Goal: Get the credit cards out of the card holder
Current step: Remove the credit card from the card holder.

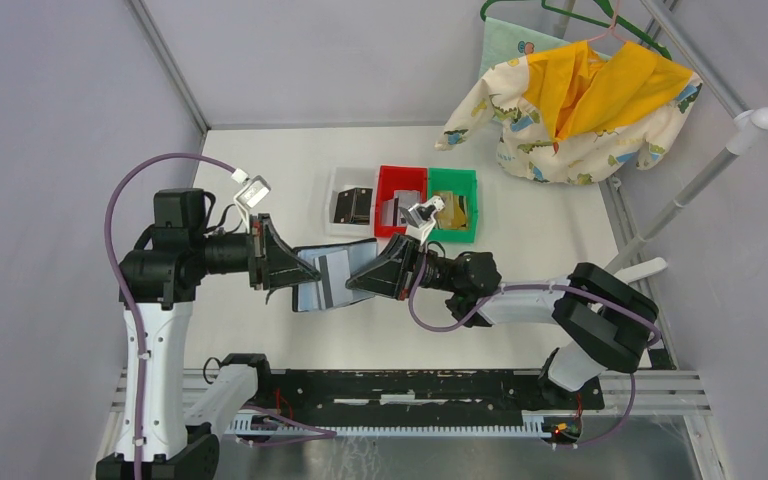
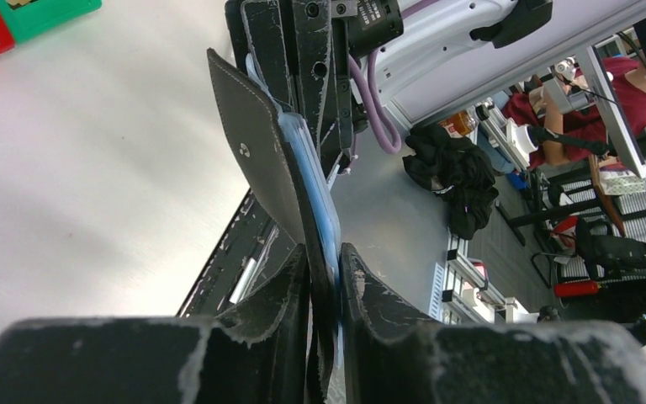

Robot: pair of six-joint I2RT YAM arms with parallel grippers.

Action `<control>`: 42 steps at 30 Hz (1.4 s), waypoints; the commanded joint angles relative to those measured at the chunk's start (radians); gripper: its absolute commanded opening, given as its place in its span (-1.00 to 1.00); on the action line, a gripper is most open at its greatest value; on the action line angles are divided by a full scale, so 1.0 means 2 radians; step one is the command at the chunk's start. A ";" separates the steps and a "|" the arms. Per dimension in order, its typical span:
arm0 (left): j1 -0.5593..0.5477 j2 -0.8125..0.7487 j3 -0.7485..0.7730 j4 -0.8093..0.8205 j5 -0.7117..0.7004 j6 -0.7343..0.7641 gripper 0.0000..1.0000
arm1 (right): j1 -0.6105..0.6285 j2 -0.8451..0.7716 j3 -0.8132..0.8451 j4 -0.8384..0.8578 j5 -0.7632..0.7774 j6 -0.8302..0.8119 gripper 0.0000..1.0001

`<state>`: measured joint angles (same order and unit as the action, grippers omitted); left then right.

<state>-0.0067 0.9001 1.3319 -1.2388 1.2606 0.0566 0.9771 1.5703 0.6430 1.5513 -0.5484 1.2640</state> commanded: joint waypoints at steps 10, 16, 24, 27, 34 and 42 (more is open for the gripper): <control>0.003 0.003 0.016 0.010 0.035 0.003 -0.96 | -0.002 -0.012 -0.029 0.066 0.006 0.003 -1.00; 0.003 0.003 0.023 0.019 0.032 -0.012 -0.97 | -0.002 -0.017 -0.042 0.079 0.024 -0.003 -1.00; 0.003 0.000 0.023 0.022 0.038 -0.013 -0.96 | 0.000 -0.022 -0.046 0.082 0.025 -0.005 -1.00; 0.003 -0.002 0.022 0.022 0.039 -0.012 -0.96 | 0.001 -0.018 -0.035 0.088 0.021 0.006 -0.68; 0.003 -0.001 0.019 0.021 0.017 -0.013 -0.96 | 0.013 0.004 0.001 0.113 0.018 0.030 -0.27; 0.003 -0.004 0.010 0.022 -0.013 -0.010 -0.97 | 0.019 0.011 0.026 0.104 0.015 0.032 -0.44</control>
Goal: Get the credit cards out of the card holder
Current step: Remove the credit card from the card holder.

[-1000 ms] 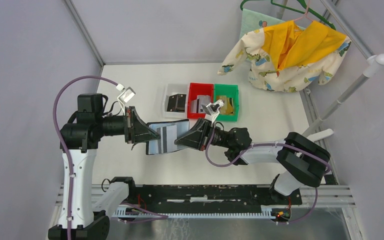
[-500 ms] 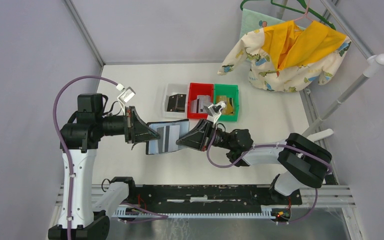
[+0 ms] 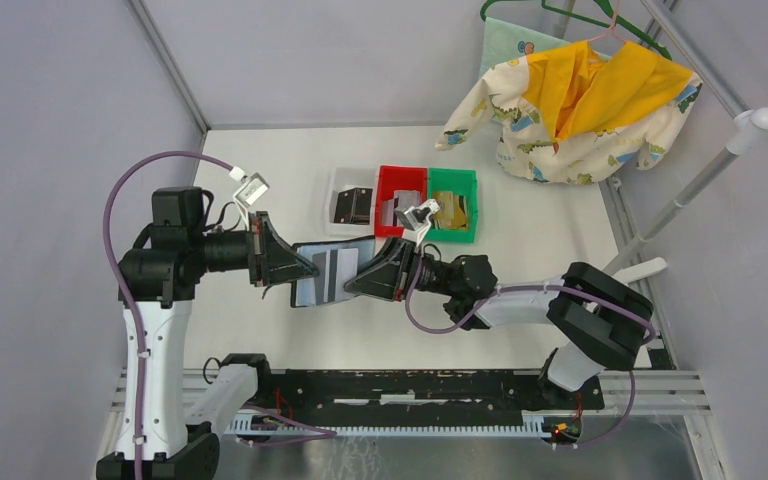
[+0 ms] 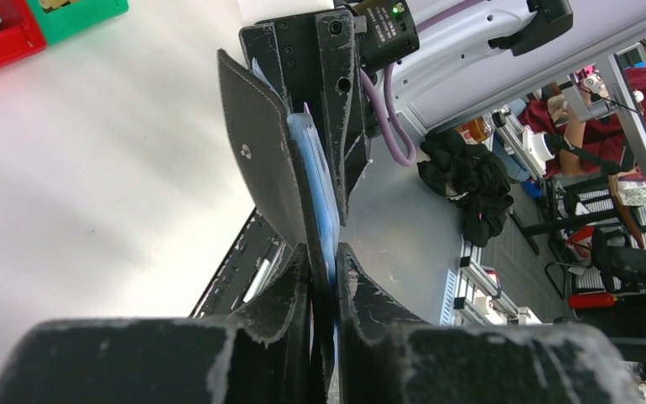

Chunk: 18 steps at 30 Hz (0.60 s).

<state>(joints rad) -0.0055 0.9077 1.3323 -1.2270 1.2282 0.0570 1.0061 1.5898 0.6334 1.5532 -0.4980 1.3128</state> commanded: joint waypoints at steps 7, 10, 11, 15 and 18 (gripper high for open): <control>0.002 -0.011 0.014 0.010 0.010 -0.006 -0.96 | -0.010 -0.010 0.008 0.101 -0.015 0.005 -0.98; 0.002 -0.011 0.015 0.010 0.019 -0.006 -0.97 | -0.023 -0.021 -0.014 0.106 -0.020 0.005 -1.00; 0.002 -0.012 0.016 0.010 0.022 -0.006 -0.96 | -0.027 -0.024 -0.018 0.102 -0.024 0.002 -1.00; 0.002 -0.009 0.023 0.010 0.028 -0.007 -0.97 | -0.039 -0.038 -0.032 0.088 -0.035 -0.007 -1.00; 0.002 -0.008 0.025 0.010 0.029 -0.008 -0.97 | -0.042 -0.044 -0.035 0.077 -0.042 -0.017 -1.00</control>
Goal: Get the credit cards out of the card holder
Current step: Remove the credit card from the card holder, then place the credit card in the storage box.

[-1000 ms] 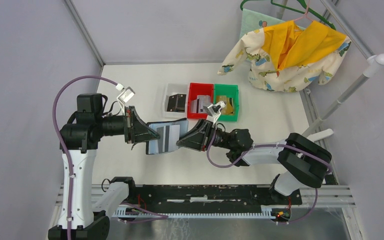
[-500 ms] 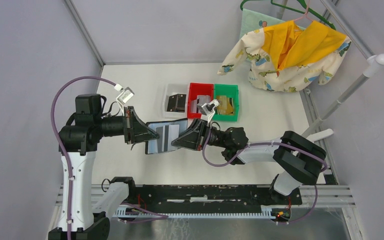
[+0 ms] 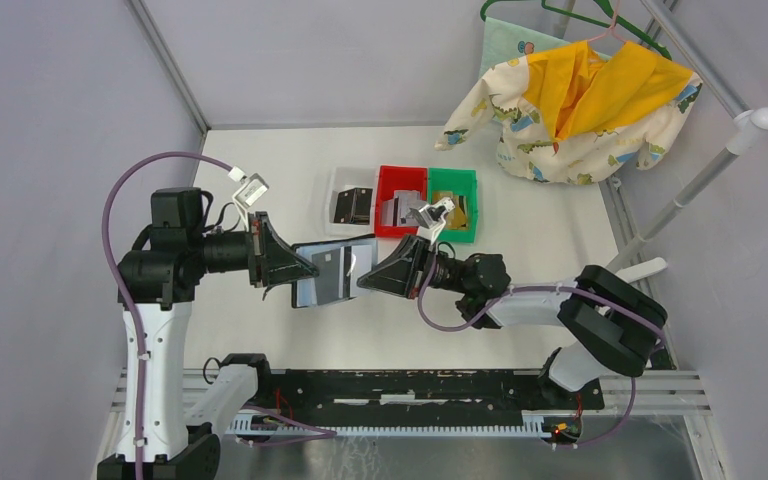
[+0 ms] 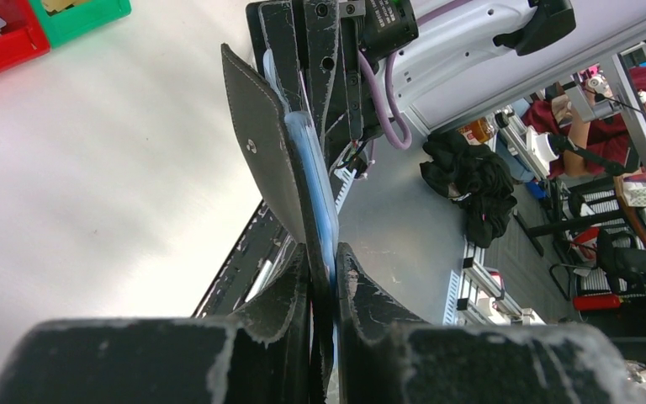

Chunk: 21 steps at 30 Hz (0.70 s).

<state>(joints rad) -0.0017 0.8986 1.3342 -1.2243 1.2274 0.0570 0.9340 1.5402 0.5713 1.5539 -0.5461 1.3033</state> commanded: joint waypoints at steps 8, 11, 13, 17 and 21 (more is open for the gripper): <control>0.000 -0.003 0.031 0.008 0.046 -0.008 -0.97 | -0.069 -0.083 -0.031 0.029 -0.051 -0.028 -1.00; 0.000 -0.001 0.032 0.008 0.055 -0.008 -0.96 | -0.107 -0.124 -0.029 -0.041 -0.073 -0.056 -1.00; 0.000 0.000 0.032 0.008 0.060 -0.009 -0.97 | -0.134 -0.142 -0.026 -0.088 -0.086 -0.072 -1.00; 0.000 0.000 0.035 0.008 0.070 -0.012 -0.96 | -0.204 -0.160 -0.018 -0.184 -0.116 -0.090 -1.00; 0.000 -0.001 0.031 0.010 0.075 -0.012 -0.96 | -0.254 -0.178 -0.008 -0.332 -0.117 -0.190 -1.00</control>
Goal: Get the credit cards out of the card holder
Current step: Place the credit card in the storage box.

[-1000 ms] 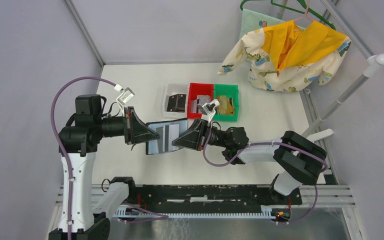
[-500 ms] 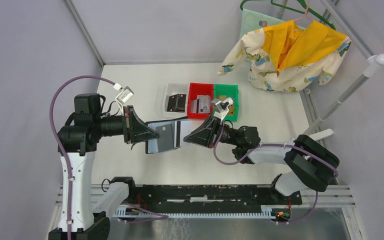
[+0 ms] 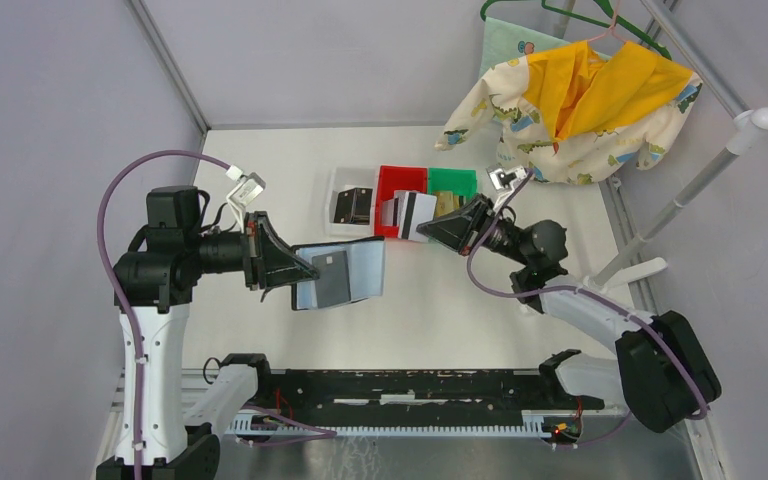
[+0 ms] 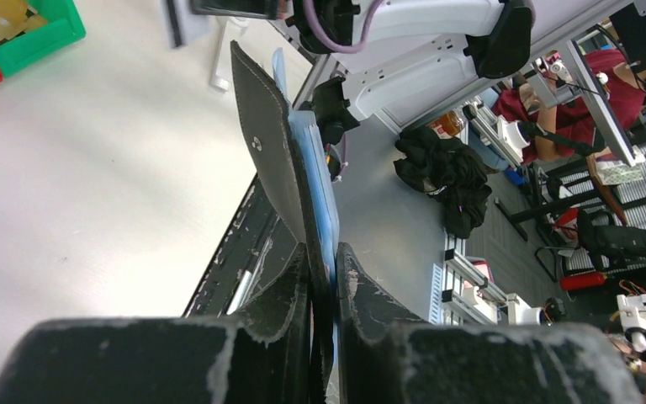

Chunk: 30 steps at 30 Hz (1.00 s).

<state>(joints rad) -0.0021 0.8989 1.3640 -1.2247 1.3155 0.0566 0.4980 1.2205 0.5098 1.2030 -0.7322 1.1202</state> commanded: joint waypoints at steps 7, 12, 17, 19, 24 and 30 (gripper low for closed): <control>0.000 -0.008 0.000 0.054 -0.044 -0.057 -0.97 | -0.050 0.046 0.118 -0.408 0.060 -0.271 -1.00; 0.000 -0.015 0.002 0.056 -0.047 -0.057 -0.97 | -0.045 0.159 0.208 -0.452 0.109 -0.283 -1.00; 0.000 -0.017 0.005 0.056 -0.045 -0.061 -0.97 | -0.032 0.260 0.323 -0.541 0.175 -0.314 -1.00; 0.000 -0.018 0.006 0.057 -0.043 -0.060 -0.97 | -0.022 0.289 0.366 -0.566 0.200 -0.327 -1.00; 0.000 -0.021 0.008 0.061 -0.040 -0.065 -0.97 | -0.006 0.350 0.419 -0.588 0.223 -0.323 -1.00; 0.000 -0.022 0.011 0.062 -0.038 -0.066 -0.97 | 0.008 0.388 0.435 -0.590 0.248 -0.315 -1.00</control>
<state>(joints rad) -0.0021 0.8635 1.3563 -1.1484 1.2091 -0.0338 0.5007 1.9640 1.3334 0.0395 -0.3027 0.4965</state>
